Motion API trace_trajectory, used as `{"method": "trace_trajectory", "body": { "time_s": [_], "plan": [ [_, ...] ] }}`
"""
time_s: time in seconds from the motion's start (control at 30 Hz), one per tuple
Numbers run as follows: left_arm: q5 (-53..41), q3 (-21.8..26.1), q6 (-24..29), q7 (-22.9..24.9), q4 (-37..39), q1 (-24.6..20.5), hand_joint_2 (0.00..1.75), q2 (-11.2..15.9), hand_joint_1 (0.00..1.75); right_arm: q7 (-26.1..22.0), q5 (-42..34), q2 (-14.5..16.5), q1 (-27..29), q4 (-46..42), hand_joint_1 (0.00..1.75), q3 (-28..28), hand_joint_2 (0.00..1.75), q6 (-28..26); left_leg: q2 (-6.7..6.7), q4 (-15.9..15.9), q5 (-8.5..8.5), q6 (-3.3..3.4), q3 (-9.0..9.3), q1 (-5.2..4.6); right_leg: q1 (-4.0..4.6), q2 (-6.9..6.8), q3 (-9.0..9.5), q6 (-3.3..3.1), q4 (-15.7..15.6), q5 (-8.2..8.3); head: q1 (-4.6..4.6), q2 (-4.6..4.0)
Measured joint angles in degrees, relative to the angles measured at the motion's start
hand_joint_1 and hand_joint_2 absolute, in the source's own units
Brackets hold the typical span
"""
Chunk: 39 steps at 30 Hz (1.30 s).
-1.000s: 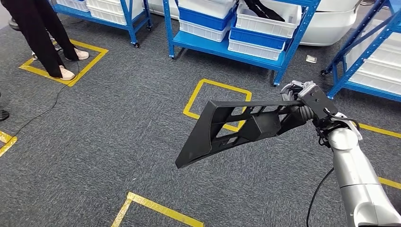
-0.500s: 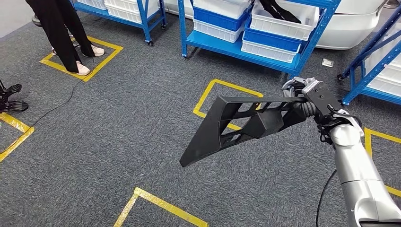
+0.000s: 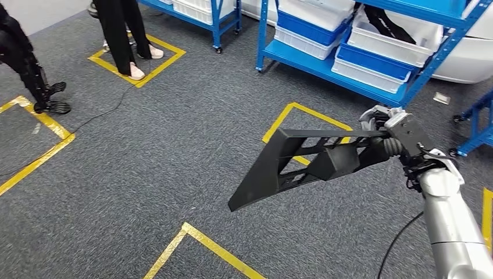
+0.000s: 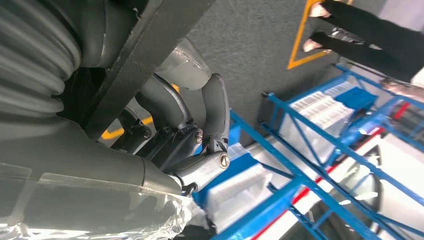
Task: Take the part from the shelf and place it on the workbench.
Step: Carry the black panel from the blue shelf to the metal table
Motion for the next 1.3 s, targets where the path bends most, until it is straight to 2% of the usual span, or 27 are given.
{"method": "trace_trajectory", "body": {
  "time_s": [0.03, 0.07, 0.1, 0.17, 0.23, 0.3, 0.33, 0.37, 0.4, 0.43, 0.5, 0.53, 0.6, 0.67, 0.7, 0.77, 0.83, 0.87, 0.9, 0.93, 1.0, 1.03, 1.1, 1.17, 1.2, 1.23, 1.3],
  "plan": [
    [-0.01, 0.06, 0.04, -0.02, 0.00, 0.00, 0.00, -0.04, 0.00, 0.03, 0.02, -0.08, -0.10, -0.21, 1.75, -0.21, 1.75, 0.13, -0.33, 0.15, 0.00, -0.22, -0.12, -0.11, 0.09, 0.38, 1.19, -0.30, -2.47, 0.87, 0.07, 0.00],
    [-0.01, 0.14, 0.06, -0.02, 0.00, 0.02, 0.00, -0.08, 0.00, 0.05, 0.04, -0.09, -0.13, -0.33, 1.75, -0.33, 1.75, 0.19, -0.58, 0.23, 0.04, -0.46, -0.25, -0.24, 0.24, 0.59, 1.64, -0.85, -3.45, 1.16, 0.06, 0.00],
    [-0.02, 0.22, 0.07, -0.02, 0.00, 0.07, 0.00, -0.12, 0.00, 0.08, 0.08, -0.06, -0.09, -0.40, 1.75, -0.41, 1.75, 0.26, -0.84, 0.24, 0.13, -0.74, -0.35, -0.36, 0.49, 0.39, 1.69, -1.48, -3.48, 1.26, 0.02, 0.00],
    [-0.06, 0.33, 0.08, 0.01, 0.00, 0.19, 0.00, -0.15, 0.00, 0.10, 0.16, 0.05, 0.06, -0.60, 1.75, -0.47, 1.75, 0.39, -0.86, 0.47, -0.02, -1.23, -0.65, -0.35, 0.05, -0.21, 1.63, -2.42, -3.55, 1.57, -0.11, 0.00],
    [-0.09, 0.36, 0.10, 0.14, 0.00, 0.22, 0.00, -0.17, 0.00, 0.17, 0.22, 0.09, 0.11, -1.05, 1.75, -0.54, 1.75, 0.59, 0.65, 3.57, -2.26, -1.78, -2.07, -0.26, -0.37, -0.87, 1.66, -3.50, -3.68, 1.83, -0.58, 0.00],
    [-0.09, 0.36, 0.14, 0.28, 0.00, 0.14, 0.00, -0.19, 0.00, 0.40, 0.23, 0.01, 0.01, -1.39, 1.75, -0.74, 1.75, 1.01, 2.33, 10.76, -6.21, -2.28, -5.28, -0.07, -0.10, -1.59, 1.67, -4.26, -3.67, 1.85, -1.03, 0.00],
    [-0.09, 0.36, 0.15, 0.31, 0.00, 0.11, 0.00, -0.21, 0.00, 0.58, 0.22, -0.03, -0.10, -1.41, 1.75, -0.83, 1.75, 1.27, 2.62, 14.27, -7.64, -2.43, -6.88, 0.03, 0.04, -1.97, 1.66, -4.37, -3.67, 1.83, -1.07, 0.00],
    [-0.09, 0.36, 0.15, 0.32, 0.00, 0.10, 0.00, -0.23, 0.00, 0.72, 0.22, -0.06, -0.23, -1.40, 1.75, -0.89, 1.75, 1.52, 2.76, 16.44, -8.19, -2.50, -7.84, 0.11, 0.14, -2.37, 1.66, -4.40, -3.66, 1.81, -1.09, 0.00],
    [-0.09, 0.37, 0.15, 0.32, 0.00, 0.10, 0.00, -0.24, 0.00, 0.82, 0.21, -0.07, -0.40, -1.38, 1.75, -0.90, 1.75, 1.68, 2.85, 16.44, -7.68, -2.47, -7.75, 0.15, 0.21, -2.70, 1.67, -4.40, -3.66, 1.80, -1.11, 0.00],
    [-0.09, 0.37, 0.15, 0.32, 0.00, 0.10, 0.00, -0.25, 0.00, 0.89, 0.21, -0.08, -0.60, -1.36, 1.75, -0.90, 1.75, 1.80, 3.04, 14.24, -6.26, -2.33, -6.52, 0.18, 0.28, -3.02, 1.70, -4.41, -3.66, 1.78, -1.13, 0.00],
    [-0.09, 0.37, 0.16, 0.32, -0.01, 0.02, 0.00, -0.26, 0.00, 0.93, 0.20, -0.11, -1.10, -1.34, 1.75, -0.91, 1.75, 1.91, 4.31, 6.39, -3.04, -1.75, -2.20, -0.01, 0.57, -3.56, 1.75, -4.33, -3.62, 1.71, -1.22, 0.00],
    [-0.09, 0.37, 0.16, 0.32, -0.01, -0.07, 0.00, -0.27, 0.00, 0.94, 0.18, -0.21, -1.34, -1.31, 1.75, -0.92, 1.75, 1.94, 4.93, 3.28, -2.09, -1.41, -0.54, -0.18, 0.78, -3.82, 1.72, -4.20, -3.61, 1.66, -1.22, 0.00],
    [-0.09, 0.37, 0.17, 0.32, -0.02, -0.19, 0.00, -0.31, 0.00, 0.94, 0.14, -0.39, -1.69, -1.18, 1.75, -0.94, 1.75, 1.99, 5.33, 0.83, -1.70, -0.92, 0.59, -0.63, 1.17, -4.45, 1.67, -3.86, -3.65, 1.58, -1.16, 0.00],
    [-0.09, 0.37, 0.18, 0.32, -0.01, -0.19, 0.00, -0.36, 0.00, 0.91, 0.14, -0.50, -2.10, -0.93, 1.75, -0.89, 1.75, 2.06, 4.56, 0.33, -1.29, -0.33, 0.68, -0.64, 1.33, -4.96, 1.64, -3.36, -3.63, 1.43, -1.12, 0.00],
    [-0.09, 0.37, 0.19, 0.32, -0.01, -0.21, 0.00, -0.41, 0.00, 0.86, 0.13, -0.55, -2.33, -0.74, 1.75, -0.86, 1.75, 2.11, 4.25, -0.11, -0.97, 0.12, 0.89, -0.56, 1.31, -4.50, 1.33, -3.24, -2.90, 0.89, -1.10, 0.00],
    [-0.10, 0.37, 0.24, 0.32, -0.02, -0.27, 0.00, -0.50, 0.00, 0.69, 0.07, -0.81, -2.78, -0.30, 1.75, -0.83, 1.75, 2.18, 3.63, -0.83, -0.44, 0.83, 1.23, -0.30, 1.06, -2.67, -0.80, -3.44, 1.74, -1.59, -0.92, 0.00],
    [-0.11, 0.38, 0.23, 0.32, -0.01, -0.32, 0.00, -0.58, 0.00, 0.56, 0.02, -1.05, -3.04, 0.24, 1.75, -0.83, 1.75, 2.23, 2.85, -0.90, -0.34, 1.00, 1.17, -0.30, 0.85, -1.37, -4.39, -3.60, 9.36, -4.64, -0.64, 0.00],
    [-0.11, 0.38, 0.20, 0.32, -0.01, -0.32, 0.00, -0.63, 0.00, 0.54, 0.02, -1.10, -3.05, 0.50, 1.75, -0.80, 1.75, 2.27, 2.41, -0.89, -0.33, 1.00, 1.17, -0.29, 0.77, -1.22, -5.79, -3.34, 12.10, -5.41, -0.56, 0.00],
    [-0.11, 0.38, 0.18, 0.32, 0.00, -0.30, 0.00, -0.68, 0.00, 0.53, 0.03, -1.10, -3.04, 0.73, 1.75, -0.78, 1.75, 2.31, 1.95, -0.86, -0.33, 0.98, 1.18, -0.26, 0.65, -1.16, -6.21, -2.85, 12.79, -5.24, -0.51, 0.00],
    [-0.11, 0.38, 0.18, 0.32, 0.00, -0.29, 0.00, -0.72, 0.00, 0.52, 0.03, -1.12, -3.08, 0.91, 1.75, -0.76, 1.75, 2.34, 1.48, -0.78, -0.35, 0.91, 1.21, -0.19, 0.43, -1.12, -5.49, -2.18, 11.06, -4.08, -0.49, 0.00],
    [-0.11, 0.38, 0.19, 0.32, 0.00, -0.30, 0.00, -0.73, 0.00, 0.46, -0.01, -1.20, -3.33, 1.21, 1.75, -0.75, 1.75, 2.35, 0.59, -0.45, -0.48, 0.52, 1.16, -0.03, -0.24, -0.52, -1.95, -0.84, 3.13, -0.56, -0.39, 0.00],
    [-0.11, 0.39, 0.20, 0.32, 0.00, -0.32, 0.00, -0.73, 0.00, 0.39, -0.08, -1.26, -3.48, 1.34, 1.75, -0.72, 1.75, 2.35, 0.17, -0.15, -0.56, 0.17, 0.97, -0.06, -0.36, -0.01, -0.39, -0.64, -0.34, 0.79, -0.31, 0.00],
    [-0.13, 0.41, 0.23, 0.30, 0.00, -0.28, 0.00, -0.73, 0.00, 0.22, -0.30, -1.37, -3.55, 1.61, 1.75, -0.60, 1.75, 2.32, -0.52, 0.21, -0.53, -0.55, 0.43, -0.25, -0.26, 0.61, 0.79, -1.14, -3.09, 1.74, -0.30, 0.00],
    [-0.25, 0.42, 0.21, 0.26, 0.00, -0.10, 0.00, -0.72, 0.00, 0.06, -0.56, -1.37, -3.38, 1.77, 1.75, -0.34, 1.75, 2.21, -0.83, 0.35, -0.49, -1.07, 0.08, -0.26, -0.22, 0.13, 0.76, -1.92, -2.99, 1.95, -0.51, 0.00],
    [-0.40, 0.42, 0.18, 0.25, 0.00, -0.01, 0.00, -0.69, 0.00, -0.01, -0.67, -1.33, -3.28, 1.79, 1.75, -0.20, 1.75, 2.08, -0.29, 0.86, -0.91, -1.30, -0.14, -0.24, -0.33, -0.14, 0.78, -2.33, -2.99, 2.02, -0.64, 0.00],
    [-0.66, 0.42, 0.14, 0.23, 0.00, 0.02, 0.00, -0.68, 0.00, -0.06, -0.74, -1.30, -3.17, 1.78, 1.75, -0.10, 1.75, 1.90, 0.53, 2.28, -1.92, -1.54, -0.76, -0.21, -0.41, -0.45, 0.82, -2.86, -3.01, 2.07, -0.83, 0.00],
    [-1.09, 0.42, 0.03, 0.22, 0.00, -0.05, 0.00, -0.66, 0.00, -0.11, -0.68, -1.21, -2.83, 1.77, 1.75, -0.01, 1.75, 1.38, 2.34, 8.68, -5.51, -1.96, -3.65, -0.17, -0.19, -1.13, 0.85, -3.82, -3.05, 2.07, -1.18, 0.00]
  ]
}}
